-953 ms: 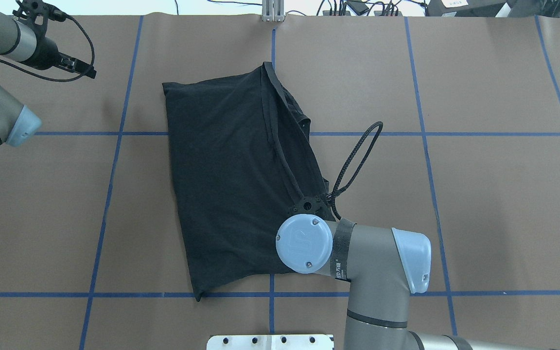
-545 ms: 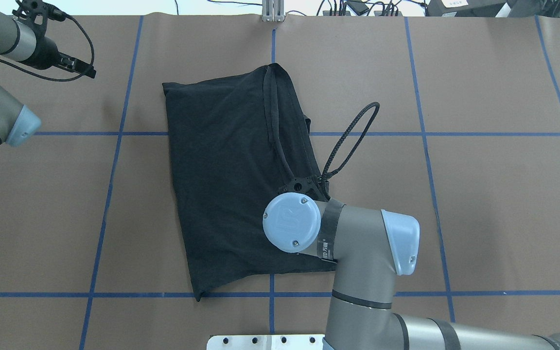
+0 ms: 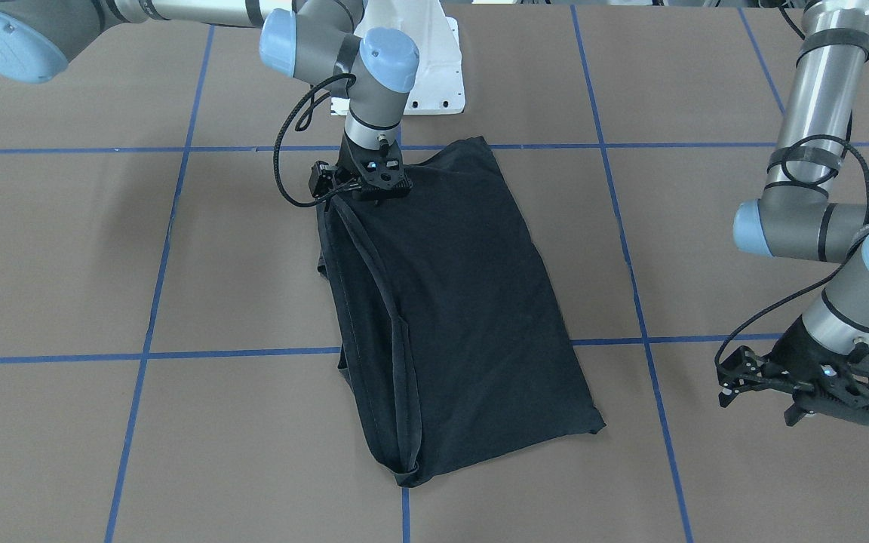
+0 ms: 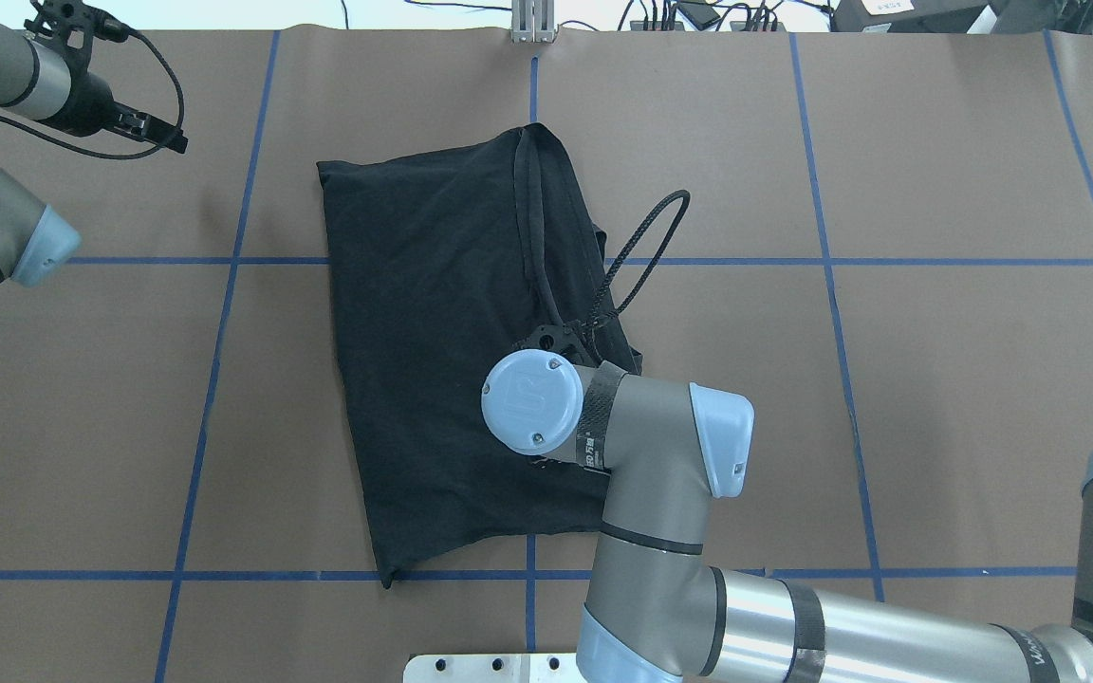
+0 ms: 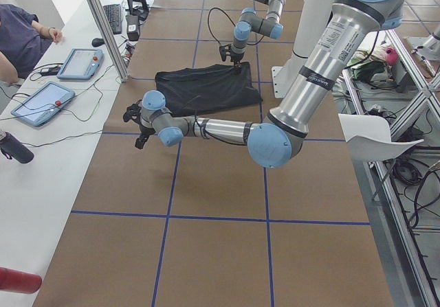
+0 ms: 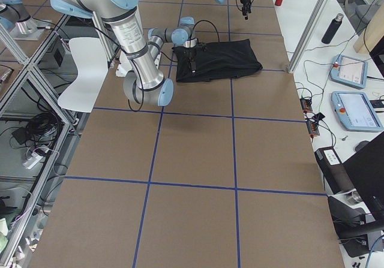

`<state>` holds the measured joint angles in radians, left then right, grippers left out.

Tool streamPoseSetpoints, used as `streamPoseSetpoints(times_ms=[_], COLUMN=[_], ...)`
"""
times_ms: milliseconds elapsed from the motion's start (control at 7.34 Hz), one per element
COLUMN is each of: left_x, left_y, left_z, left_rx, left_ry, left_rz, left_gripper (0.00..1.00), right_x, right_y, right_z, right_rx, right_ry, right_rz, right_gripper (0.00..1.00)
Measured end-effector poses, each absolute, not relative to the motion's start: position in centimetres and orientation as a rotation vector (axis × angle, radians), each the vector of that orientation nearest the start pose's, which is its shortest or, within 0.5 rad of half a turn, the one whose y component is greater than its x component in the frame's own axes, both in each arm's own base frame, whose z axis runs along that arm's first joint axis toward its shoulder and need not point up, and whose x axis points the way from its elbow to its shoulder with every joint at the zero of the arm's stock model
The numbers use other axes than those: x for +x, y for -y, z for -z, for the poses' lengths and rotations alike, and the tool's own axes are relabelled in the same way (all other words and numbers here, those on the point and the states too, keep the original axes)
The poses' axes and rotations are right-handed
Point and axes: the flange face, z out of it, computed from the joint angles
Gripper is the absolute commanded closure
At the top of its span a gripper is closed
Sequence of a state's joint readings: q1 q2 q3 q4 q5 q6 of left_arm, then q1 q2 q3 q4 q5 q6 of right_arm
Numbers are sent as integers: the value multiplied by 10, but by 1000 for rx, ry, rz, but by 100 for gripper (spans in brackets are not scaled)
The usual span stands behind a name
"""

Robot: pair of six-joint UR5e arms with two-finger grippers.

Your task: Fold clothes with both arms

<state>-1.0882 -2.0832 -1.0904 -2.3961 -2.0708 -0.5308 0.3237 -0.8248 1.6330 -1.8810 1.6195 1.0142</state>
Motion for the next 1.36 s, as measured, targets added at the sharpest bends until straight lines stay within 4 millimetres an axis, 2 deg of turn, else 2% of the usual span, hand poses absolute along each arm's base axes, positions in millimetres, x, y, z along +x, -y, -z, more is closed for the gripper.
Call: streamPoseSetpoints(times_ms=[272, 409, 681, 817, 953, 1090, 1362], left_x=[264, 264, 264, 264, 264, 264, 264], left_y=[688, 688, 688, 688, 688, 688, 688], left_z=[-503, -503, -503, -503, -502, -502, -502], left_rx=[505, 505, 505, 505, 505, 505, 505], left_ry=[-815, -815, -815, -815, -816, -817, -816], left_rz=[-170, -169, -169, -169, -169, -169, -169], left_gripper=[0, 0, 0, 0, 0, 0, 0], right_x=[-609, -606, -604, -604, -604, -605, -607], right_y=[342, 343, 343, 343, 343, 341, 337], right_z=[-232, -234, -235, -235, -235, -235, -233], right_rx=[158, 158, 161, 160, 159, 158, 157], right_ry=[432, 420, 411, 410, 410, 410, 415], right_rz=[252, 260, 271, 272, 273, 275, 281], right_gripper=[2, 15, 59, 69, 85, 93, 100])
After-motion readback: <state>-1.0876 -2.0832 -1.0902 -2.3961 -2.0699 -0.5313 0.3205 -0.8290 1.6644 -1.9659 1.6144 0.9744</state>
